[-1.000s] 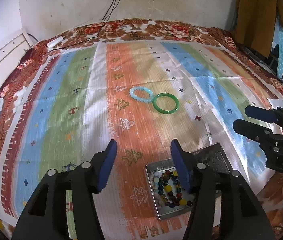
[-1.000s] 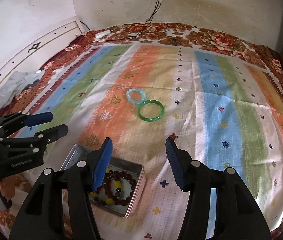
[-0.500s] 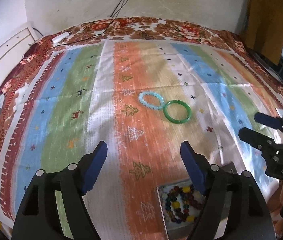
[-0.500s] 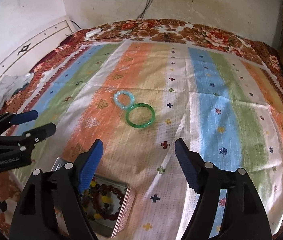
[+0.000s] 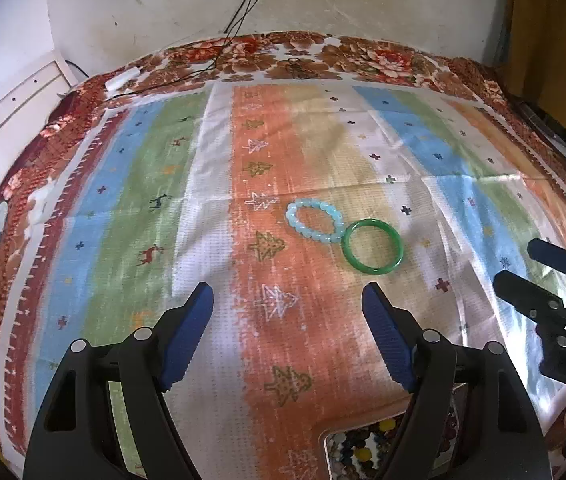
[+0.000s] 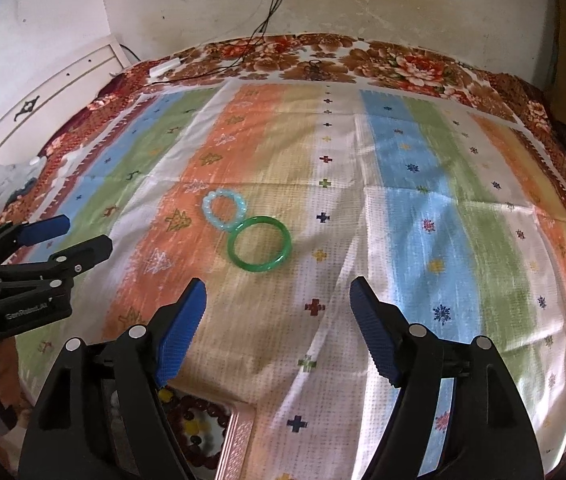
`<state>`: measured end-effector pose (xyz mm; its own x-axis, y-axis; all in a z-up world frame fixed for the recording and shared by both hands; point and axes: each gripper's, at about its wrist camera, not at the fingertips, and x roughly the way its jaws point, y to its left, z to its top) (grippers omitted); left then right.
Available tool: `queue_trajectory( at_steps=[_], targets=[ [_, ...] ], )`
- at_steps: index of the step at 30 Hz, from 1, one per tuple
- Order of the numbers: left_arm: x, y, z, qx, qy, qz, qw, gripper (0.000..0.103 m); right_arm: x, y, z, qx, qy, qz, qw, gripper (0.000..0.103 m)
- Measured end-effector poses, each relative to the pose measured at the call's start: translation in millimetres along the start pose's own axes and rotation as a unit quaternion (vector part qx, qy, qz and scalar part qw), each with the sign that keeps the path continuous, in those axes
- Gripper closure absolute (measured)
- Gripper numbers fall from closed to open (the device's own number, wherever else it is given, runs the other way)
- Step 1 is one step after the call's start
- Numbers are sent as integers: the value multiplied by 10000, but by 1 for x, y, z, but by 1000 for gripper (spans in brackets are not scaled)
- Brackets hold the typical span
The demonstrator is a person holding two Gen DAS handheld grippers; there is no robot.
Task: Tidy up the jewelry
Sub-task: 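Move both open tools forward to the pale blue bracelet and green bangle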
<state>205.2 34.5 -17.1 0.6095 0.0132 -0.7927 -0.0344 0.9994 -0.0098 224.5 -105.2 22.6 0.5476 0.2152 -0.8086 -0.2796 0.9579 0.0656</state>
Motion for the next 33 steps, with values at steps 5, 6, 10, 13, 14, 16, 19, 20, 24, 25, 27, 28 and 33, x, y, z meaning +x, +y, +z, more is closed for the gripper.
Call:
queue_trajectory(
  at_steps=[5, 6, 10, 13, 14, 16, 19, 20, 24, 25, 27, 28, 33],
  targets=[
    [5, -3, 5, 43, -28, 25, 10000, 27, 5, -2, 1, -19, -2, -41, 10000, 29],
    [6, -3, 6, 57, -24, 31, 10000, 27, 5, -2, 1, -19, -16, -41, 10000, 29],
    [13, -9, 10, 193, -13, 92, 9998, 27, 9, -1, 6, -87, -131, -99, 9998, 29],
    [17, -9, 12, 202, 16, 84, 9998, 27, 16, -3, 8, -24, -67, -105, 9999, 29],
    [19, -8, 13, 196, 24, 82, 9998, 27, 17, -2, 8, -19, -51, -91, 9999, 29],
    [21, -8, 14, 197, 27, 88, 9998, 25, 18, 0, 9, -58, -61, -90, 9999, 29],
    [28, -6, 18, 172, 59, 72, 9998, 25, 25, 1, 13, -95, -54, -114, 9999, 29],
    [31, -4, 20, 139, 84, 58, 9999, 25, 29, 0, 14, -64, -12, -107, 9999, 29],
    [42, 3, 25, 23, 198, 15, 9998, 25, 40, -4, 18, 60, 99, -43, 9999, 29],
    [44, 3, 25, 21, 216, 15, 9998, 25, 42, -4, 19, 87, 127, -19, 9999, 29],
    [49, 4, 28, 9, 247, 12, 9997, 25, 47, -5, 22, 140, 181, 31, 9997, 29],
    [51, 4, 29, 4, 265, 5, 9996, 25, 49, -5, 23, 154, 201, 39, 9997, 29],
    [65, 3, 36, 49, 313, 26, 9995, 25, 63, -5, 27, 150, 309, 33, 9994, 29]
  ],
)
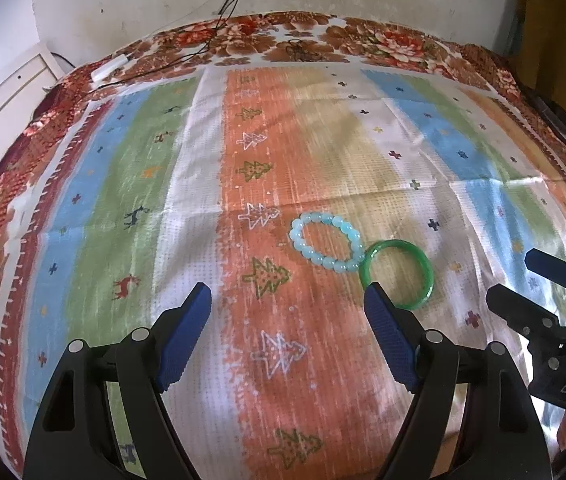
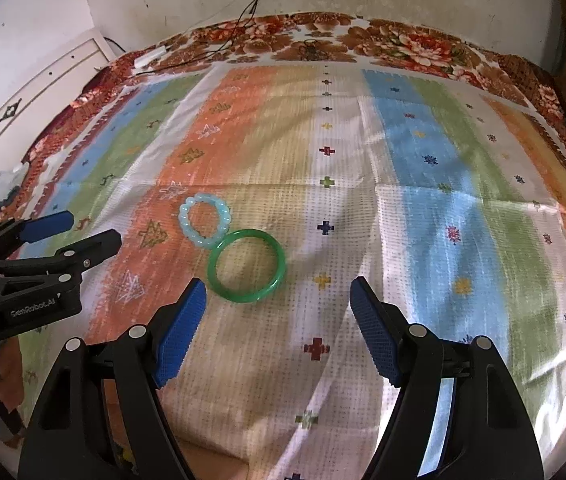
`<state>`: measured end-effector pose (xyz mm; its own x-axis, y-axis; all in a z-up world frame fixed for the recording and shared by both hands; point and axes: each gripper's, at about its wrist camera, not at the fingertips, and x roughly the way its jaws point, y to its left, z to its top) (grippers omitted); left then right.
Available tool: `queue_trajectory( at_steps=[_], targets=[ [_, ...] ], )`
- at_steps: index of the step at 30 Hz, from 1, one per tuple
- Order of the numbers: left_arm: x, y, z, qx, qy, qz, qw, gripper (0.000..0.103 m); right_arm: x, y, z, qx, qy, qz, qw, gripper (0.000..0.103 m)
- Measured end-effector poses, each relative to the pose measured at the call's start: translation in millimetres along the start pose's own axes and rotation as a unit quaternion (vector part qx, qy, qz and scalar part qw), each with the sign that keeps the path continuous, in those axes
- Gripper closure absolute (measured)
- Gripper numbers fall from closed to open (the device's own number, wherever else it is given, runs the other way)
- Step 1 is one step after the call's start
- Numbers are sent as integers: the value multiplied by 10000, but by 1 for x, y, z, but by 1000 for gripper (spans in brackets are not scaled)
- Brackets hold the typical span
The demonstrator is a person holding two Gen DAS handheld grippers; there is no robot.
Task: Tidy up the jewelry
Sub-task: 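Move both open tools forward to the pale blue bracelet and green bangle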
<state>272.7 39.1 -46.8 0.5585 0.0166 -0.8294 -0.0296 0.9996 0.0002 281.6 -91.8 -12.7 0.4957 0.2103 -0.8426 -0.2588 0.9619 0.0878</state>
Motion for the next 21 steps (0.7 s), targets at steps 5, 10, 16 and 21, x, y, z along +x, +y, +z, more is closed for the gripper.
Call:
queue_trajectory(
  at_steps=[5, 10, 16, 21],
  targets=[
    [15, 2, 7, 4, 67, -2, 10000, 25, 11, -1, 5, -13, 72, -11, 10000, 29],
    [31, 4, 14, -30, 167, 39, 9998, 25, 24, -3, 10, 47, 184, 5, 9998, 29],
    [49, 7, 20, -103, 292, 35, 9995, 25, 39, -3, 14, 69, 324, -14, 9994, 29],
    [62, 5, 24, -124, 402, -4, 9991, 25, 51, -3, 16, 86, 436, -63, 9990, 29]
  ],
)
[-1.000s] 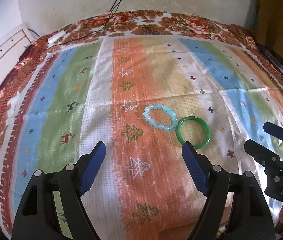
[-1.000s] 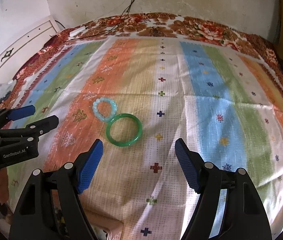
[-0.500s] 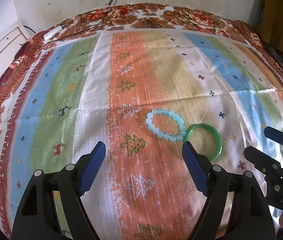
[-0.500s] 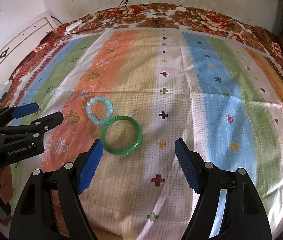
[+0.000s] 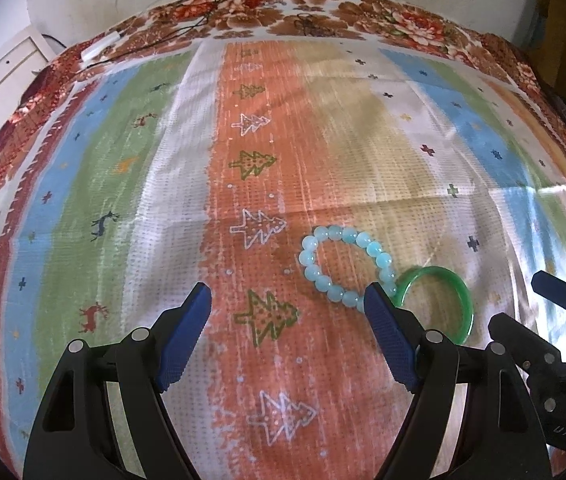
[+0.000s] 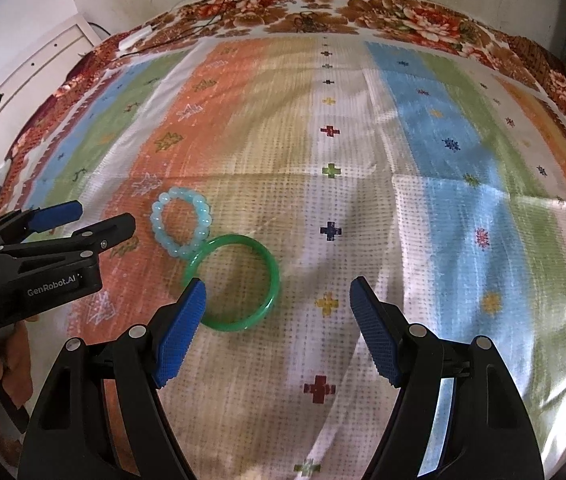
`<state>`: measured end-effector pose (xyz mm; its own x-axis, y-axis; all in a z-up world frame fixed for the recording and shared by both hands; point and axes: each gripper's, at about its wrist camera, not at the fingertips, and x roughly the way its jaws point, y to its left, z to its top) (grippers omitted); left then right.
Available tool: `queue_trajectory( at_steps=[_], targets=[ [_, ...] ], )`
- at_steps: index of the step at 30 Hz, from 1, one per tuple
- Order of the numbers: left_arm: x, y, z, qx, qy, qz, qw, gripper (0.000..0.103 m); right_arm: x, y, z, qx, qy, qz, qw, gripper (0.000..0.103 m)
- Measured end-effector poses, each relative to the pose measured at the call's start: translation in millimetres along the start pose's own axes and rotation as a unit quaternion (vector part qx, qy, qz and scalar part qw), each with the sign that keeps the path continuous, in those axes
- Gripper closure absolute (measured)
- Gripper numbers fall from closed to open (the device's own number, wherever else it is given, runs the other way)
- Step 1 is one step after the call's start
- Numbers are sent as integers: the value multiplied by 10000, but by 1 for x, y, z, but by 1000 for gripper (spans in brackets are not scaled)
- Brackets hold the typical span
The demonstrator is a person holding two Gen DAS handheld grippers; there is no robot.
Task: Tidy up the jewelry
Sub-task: 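Move both open tools forward to the pale blue bracelet and green bangle, then close the left tool on the pale blue bracelet while the right grips the green bangle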
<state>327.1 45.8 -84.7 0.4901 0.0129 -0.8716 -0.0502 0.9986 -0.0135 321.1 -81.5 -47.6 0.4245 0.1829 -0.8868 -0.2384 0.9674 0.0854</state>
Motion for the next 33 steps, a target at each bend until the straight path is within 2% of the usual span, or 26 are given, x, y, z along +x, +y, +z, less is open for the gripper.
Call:
queue_trajectory(
  at_steps=[10, 20, 23, 26, 28, 29, 31, 32, 33],
  targets=[
    [22, -1, 13, -26, 190, -186, 9996, 25, 23, 1, 4, -69, 186, -76, 9998, 29],
    [51, -6, 8, 225, 380, -47, 9990, 26, 42, 1, 1, -229, 384, -325, 9985, 29],
    [52, -7, 7, 377, 290, -32, 9989, 31, 46, 3, 0, -339, 393, -410, 9978, 29],
    [52, -7, 6, 481, 238, -91, 9985, 43, 47, 2, -1, -330, 411, -404, 9978, 30],
    [52, -6, 7, 493, 250, -100, 9984, 59, 46, -1, 0, -323, 419, -441, 9976, 46],
    [52, -5, 7, 495, 258, -96, 9984, 63, 46, -1, 0, -303, 427, -407, 9978, 50],
    [52, -4, 7, 511, 265, -12, 9983, 89, 45, -3, 1, -264, 452, -319, 9981, 66],
    [52, -3, 7, 517, 270, 73, 9983, 92, 45, -4, 1, -252, 462, -257, 9983, 73],
    [52, -1, 7, 484, 279, 52, 9984, 92, 45, -5, 0, -257, 470, -230, 9983, 86]
  ],
)
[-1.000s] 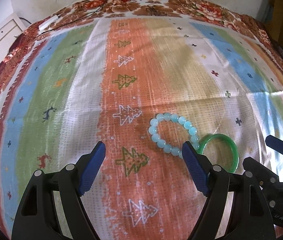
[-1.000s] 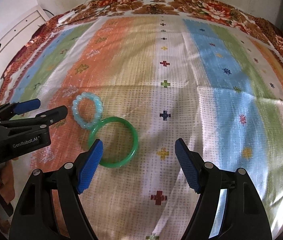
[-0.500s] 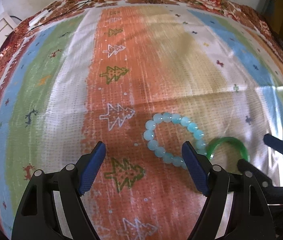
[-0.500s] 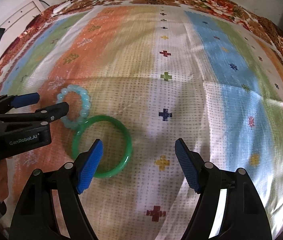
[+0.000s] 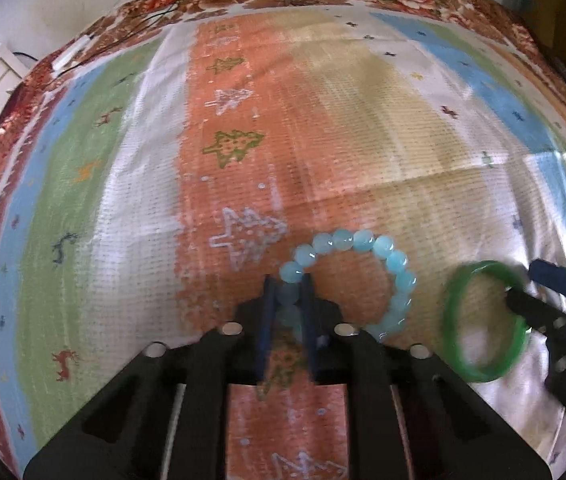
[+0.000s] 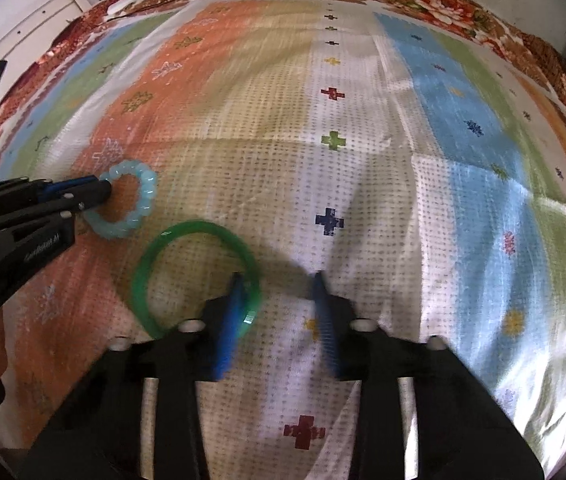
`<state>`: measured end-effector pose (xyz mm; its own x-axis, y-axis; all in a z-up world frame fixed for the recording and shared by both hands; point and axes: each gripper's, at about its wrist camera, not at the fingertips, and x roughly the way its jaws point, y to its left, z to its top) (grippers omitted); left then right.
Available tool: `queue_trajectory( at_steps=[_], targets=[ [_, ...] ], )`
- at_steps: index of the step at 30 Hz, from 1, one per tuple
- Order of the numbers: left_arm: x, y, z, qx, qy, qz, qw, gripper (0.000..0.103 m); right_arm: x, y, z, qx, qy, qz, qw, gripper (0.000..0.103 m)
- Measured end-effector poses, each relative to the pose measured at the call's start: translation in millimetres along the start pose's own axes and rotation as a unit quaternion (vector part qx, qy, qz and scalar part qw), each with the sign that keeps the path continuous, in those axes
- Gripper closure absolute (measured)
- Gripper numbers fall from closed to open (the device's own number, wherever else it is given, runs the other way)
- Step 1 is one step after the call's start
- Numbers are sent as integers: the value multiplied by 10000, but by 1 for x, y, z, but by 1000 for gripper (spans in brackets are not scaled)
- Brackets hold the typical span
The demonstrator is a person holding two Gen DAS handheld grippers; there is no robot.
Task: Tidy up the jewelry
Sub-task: 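Close the left tool on the pale blue bracelet while the right grips the green bangle, then lift the bracelet and bangle and carry them back over the tin box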
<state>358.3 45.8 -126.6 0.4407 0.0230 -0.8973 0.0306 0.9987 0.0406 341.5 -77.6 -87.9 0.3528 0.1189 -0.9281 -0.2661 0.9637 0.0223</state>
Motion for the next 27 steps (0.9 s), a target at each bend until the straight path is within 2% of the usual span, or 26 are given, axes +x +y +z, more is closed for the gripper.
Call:
queue_trajectory(
  at_steps=[1, 6, 11, 14, 27],
  targets=[
    [-1, 1, 0, -29, 7, -27, 10000, 92, 0, 0, 0, -25, 3, 10, 10000, 95],
    [-7, 6, 0, -157, 62, -84, 9998, 92, -4, 1, 0, -42, -20, 21, 10000, 95],
    [-18, 8, -3, -189, 9, -101, 9998, 92, -15, 9, -2, -324, -193, -221, 9990, 95],
    [-24, 11, -4, -267, -14, -104, 9996, 92, -22, 11, 0, -333, -243, -167, 9990, 95],
    [-64, 4, -8, -276, -446, -224, 9984, 92, -50, 19, -7, -440, -435, -117, 9980, 95]
  ],
)
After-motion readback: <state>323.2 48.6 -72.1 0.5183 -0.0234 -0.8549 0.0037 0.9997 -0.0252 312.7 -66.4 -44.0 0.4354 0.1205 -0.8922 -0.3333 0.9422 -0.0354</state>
